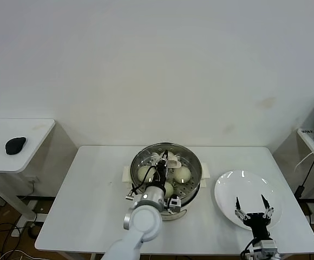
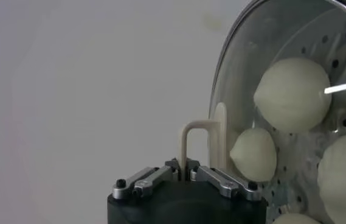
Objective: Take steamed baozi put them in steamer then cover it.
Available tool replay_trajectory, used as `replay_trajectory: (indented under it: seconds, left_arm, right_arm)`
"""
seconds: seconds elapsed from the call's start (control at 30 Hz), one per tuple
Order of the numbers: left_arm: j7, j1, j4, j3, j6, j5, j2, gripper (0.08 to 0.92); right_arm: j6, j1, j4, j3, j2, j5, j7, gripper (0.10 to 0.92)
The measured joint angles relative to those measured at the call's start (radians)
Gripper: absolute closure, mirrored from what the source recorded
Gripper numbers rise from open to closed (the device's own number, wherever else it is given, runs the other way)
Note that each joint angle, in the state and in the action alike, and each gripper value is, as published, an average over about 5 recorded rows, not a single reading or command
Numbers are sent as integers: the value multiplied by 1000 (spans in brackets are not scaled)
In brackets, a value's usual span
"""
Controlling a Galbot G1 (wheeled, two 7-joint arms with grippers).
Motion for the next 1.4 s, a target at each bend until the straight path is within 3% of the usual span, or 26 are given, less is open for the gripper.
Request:
replay_trajectory:
  seconds: [0.37, 0.6, 0.7, 0.9, 1.13, 1.4]
  left_arm:
    - [-21, 62, -87, -18, -14, -28, 39, 443]
    - [-65, 174, -239, -55, -36, -104, 117, 240]
    - [-106, 251, -319, -87, -56, -161, 160, 190]
    - [-250, 420, -434, -187, -121, -390, 211, 177]
    - [-448, 578, -435, -337, -284, -839, 219, 177]
    - [-544, 753, -403, -463, -417, -1334, 226, 177]
  right_arm:
    - [0, -5, 0, 0, -4, -2, -1, 203]
    - [3, -8, -6, 10, -16, 5, -1, 203]
    - [4, -8, -7, 11, -20, 7, -1, 203]
    - [12, -16, -1, 4, -31, 19, -4, 203]
    - [26, -41, 17, -13, -60, 50, -9, 203]
    - [35, -107, 44, -42, -122, 117, -13, 203]
